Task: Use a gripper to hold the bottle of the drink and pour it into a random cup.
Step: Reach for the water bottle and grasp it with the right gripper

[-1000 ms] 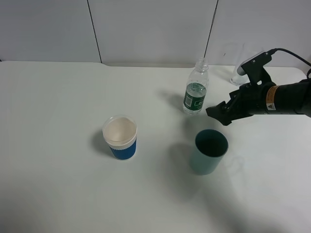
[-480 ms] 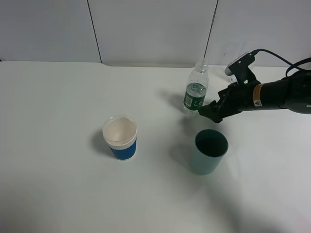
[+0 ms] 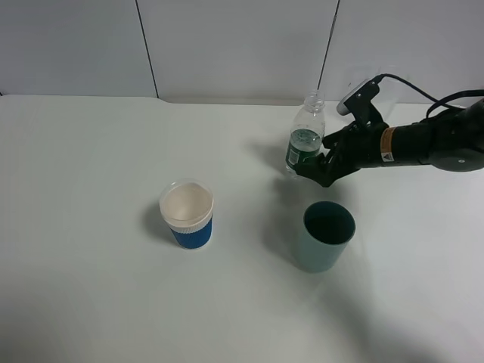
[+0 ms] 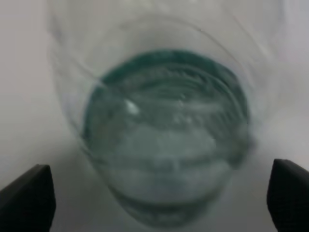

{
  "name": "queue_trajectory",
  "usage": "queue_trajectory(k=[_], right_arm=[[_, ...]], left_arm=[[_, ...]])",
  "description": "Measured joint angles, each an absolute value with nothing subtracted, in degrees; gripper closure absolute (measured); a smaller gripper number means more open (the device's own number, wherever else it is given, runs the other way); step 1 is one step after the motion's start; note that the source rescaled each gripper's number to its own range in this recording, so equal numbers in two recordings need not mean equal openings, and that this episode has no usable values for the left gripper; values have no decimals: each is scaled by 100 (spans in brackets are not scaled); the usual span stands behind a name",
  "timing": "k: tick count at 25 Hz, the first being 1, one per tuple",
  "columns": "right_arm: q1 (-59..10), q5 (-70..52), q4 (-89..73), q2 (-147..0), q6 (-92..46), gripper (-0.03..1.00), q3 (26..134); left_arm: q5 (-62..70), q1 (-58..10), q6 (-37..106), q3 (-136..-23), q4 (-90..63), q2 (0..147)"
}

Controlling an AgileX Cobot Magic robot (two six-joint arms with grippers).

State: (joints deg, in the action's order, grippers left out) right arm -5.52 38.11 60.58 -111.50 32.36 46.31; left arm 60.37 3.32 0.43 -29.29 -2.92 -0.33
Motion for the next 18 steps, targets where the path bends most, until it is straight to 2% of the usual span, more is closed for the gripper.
queue_trajectory(k=[7, 10, 13, 14, 15, 17, 18], right_arm=[[-618, 4173, 6002, -11228, 2592, -3, 4728], [-618, 4281, 6001, -11239, 2406, 5, 4728], [-618, 4326, 6001, -11239, 2364, 26, 4728], [-618, 4327, 6001, -11239, 2358, 37, 4728], [-618, 4333, 6001, -11239, 2358, 54, 4728], [-618, 4356, 6006, -11239, 2358, 95, 4728], [-618, 4367, 6006, -11251, 2364, 97, 4728]], left_arm=[[6037, 332, 43, -2929, -292, -33], [6037, 332, 43, -2929, -292, -33], [6037, 332, 43, -2929, -292, -33], [6037, 332, 43, -2929, -292, -33], [6037, 332, 43, -2929, -292, -33], [6037, 332, 43, -2929, -292, -33], [6037, 332, 43, -2929, -292, -33]])
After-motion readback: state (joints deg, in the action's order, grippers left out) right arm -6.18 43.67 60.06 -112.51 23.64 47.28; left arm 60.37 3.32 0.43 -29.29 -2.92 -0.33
